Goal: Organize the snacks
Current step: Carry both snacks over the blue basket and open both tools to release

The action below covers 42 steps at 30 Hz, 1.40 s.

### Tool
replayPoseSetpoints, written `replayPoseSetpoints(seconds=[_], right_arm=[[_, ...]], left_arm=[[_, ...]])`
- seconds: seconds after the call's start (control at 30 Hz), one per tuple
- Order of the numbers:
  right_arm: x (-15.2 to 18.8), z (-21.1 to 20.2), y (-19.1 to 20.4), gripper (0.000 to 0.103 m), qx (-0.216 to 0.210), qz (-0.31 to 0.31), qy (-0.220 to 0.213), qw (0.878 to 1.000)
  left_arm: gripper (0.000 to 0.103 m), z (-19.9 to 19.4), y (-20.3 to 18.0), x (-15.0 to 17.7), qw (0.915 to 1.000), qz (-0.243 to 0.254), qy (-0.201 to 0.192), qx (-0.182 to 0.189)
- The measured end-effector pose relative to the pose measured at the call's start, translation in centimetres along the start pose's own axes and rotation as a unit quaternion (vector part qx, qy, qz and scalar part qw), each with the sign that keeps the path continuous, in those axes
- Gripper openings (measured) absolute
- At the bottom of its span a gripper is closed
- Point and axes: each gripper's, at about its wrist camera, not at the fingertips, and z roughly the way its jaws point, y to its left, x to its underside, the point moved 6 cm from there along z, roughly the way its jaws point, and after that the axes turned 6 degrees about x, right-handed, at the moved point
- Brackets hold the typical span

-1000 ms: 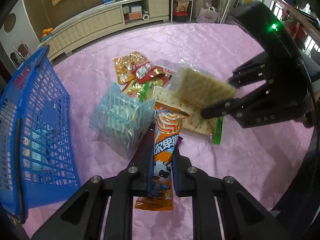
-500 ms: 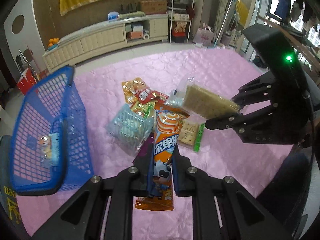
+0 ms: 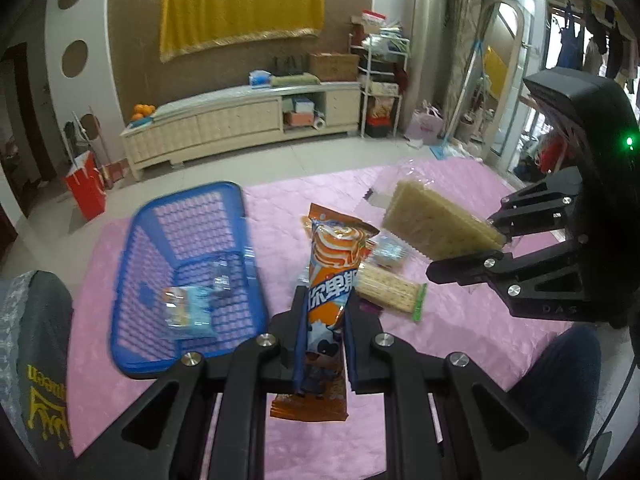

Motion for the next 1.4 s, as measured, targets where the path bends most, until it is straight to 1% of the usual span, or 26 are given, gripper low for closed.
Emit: replayPoseSetpoints(seconds=[0.23, 0.37, 0.47, 0.6, 0.73, 0.83, 0.93, 1.03, 1.17, 1.27, 1.33, 1.37, 1.4], right_arm=[[-3.3, 0.4, 3.0, 0.019, -0.007, 0.017, -0.017, 1.000], [-4.9, 0.6, 4.1, 0.019, -0.004, 0.048, -0.017, 0.999], [-5.9, 1.2, 4.7, 0.019, -0.012, 0.067, -0.013, 0.998], [-7.3, 2.6, 5.5, 0.019, -0.013, 0.073, -0.005, 0.997], [-8.2, 4.2, 6.1, 0.019, -0.020, 0.089, 0.009, 0.996], [-8.4, 5.7, 6.5, 0.019, -0.038, 0.112, 0.029, 0.993], [-8.6, 7.1, 6.8, 0.019, -0.034, 0.123, 0.044, 0.991], [-8.8, 8.2, 7.1, 0.019, -0.037, 0.132, 0.052, 0.989], [-8.9, 9.3, 7.4, 0.019, -0.037, 0.136, 0.062, 0.988], [-9.0, 10.1, 8.0, 0.019, -0.042, 0.138, 0.072, 0.987], [-9.0, 10.6, 8.4, 0.019, -0.037, 0.135, 0.075, 0.987], [-9.1, 10.7, 8.5, 0.019, -0.030, 0.131, 0.075, 0.988], [-9.1, 11.0, 8.6, 0.020, -0.013, 0.124, 0.074, 0.989]], left_arm=[[0.014, -3.4, 5.0, -0.5, 0.9995, -0.012, -0.015, -0.025], [0.014, -4.4, 7.9, -0.8, 0.9989, -0.024, -0.019, -0.034], [0.014, -4.4, 9.6, -0.8, 0.9986, -0.033, -0.018, -0.036], [0.014, -3.7, 11.6, -0.4, 0.9982, -0.046, -0.008, -0.038], [0.014, -2.6, 13.2, 0.2, 0.9976, -0.064, 0.001, -0.027], [0.014, -1.4, 14.3, 0.8, 0.9965, -0.081, 0.010, -0.017], [0.014, -0.1, 15.0, 1.3, 0.9944, -0.103, 0.023, -0.006], [0.014, 0.8, 15.4, 1.8, 0.9932, -0.112, 0.029, 0.000], [0.014, 1.9, 15.9, 2.5, 0.9923, -0.117, 0.040, -0.004], [0.014, 2.5, 16.1, 3.0, 0.9910, -0.127, 0.044, -0.001], [0.014, 2.6, 16.4, 3.1, 0.9907, -0.129, 0.045, -0.002], [0.014, 2.5, 16.5, 3.1, 0.9906, -0.129, 0.045, -0.002], [0.014, 2.4, 16.5, 3.2, 0.9907, -0.128, 0.045, -0.003]])
